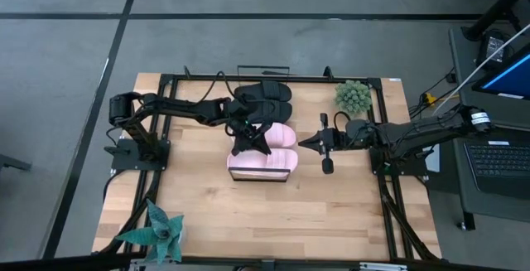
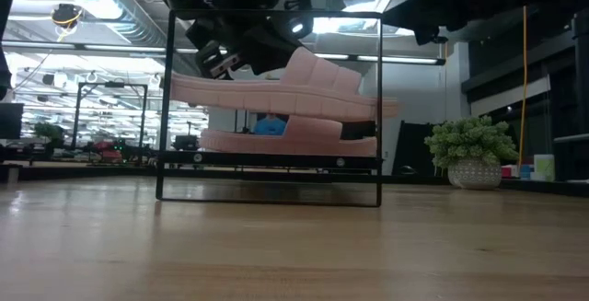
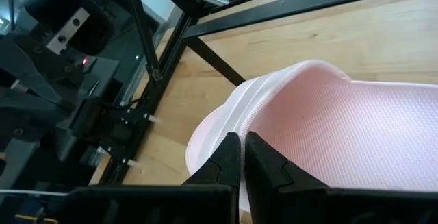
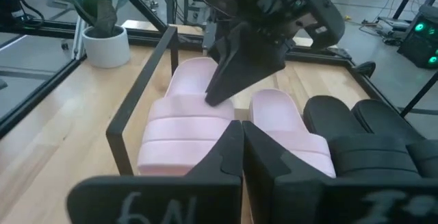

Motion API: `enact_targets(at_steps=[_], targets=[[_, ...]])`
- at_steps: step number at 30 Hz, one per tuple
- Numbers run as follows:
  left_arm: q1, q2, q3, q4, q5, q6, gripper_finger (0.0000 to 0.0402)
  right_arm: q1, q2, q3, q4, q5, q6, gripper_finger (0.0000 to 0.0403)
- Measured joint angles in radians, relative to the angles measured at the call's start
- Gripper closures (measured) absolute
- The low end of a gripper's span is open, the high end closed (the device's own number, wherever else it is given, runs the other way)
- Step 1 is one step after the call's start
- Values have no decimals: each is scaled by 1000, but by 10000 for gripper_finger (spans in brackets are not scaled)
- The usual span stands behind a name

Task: Pick and place slides into the shelf
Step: Put the pink slide on the shelf

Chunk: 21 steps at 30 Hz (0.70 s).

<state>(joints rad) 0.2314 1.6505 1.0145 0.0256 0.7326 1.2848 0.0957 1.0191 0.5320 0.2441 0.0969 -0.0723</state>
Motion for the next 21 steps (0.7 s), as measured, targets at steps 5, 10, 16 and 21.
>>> enact_targets(at_steps=[5,10,16,21], targets=[[0,16,0,14,-6,0,401,0,0,0,0,0,-3,399],[7,64,-1,31,-9,0,401,0,0,0,0,0,-3,399],[9,98,-2,54,-10,0,401,0,0,0,6,0,-7,399],[9,97,-1,58,-10,0,401,0,0,0,7,0,-9,397]])
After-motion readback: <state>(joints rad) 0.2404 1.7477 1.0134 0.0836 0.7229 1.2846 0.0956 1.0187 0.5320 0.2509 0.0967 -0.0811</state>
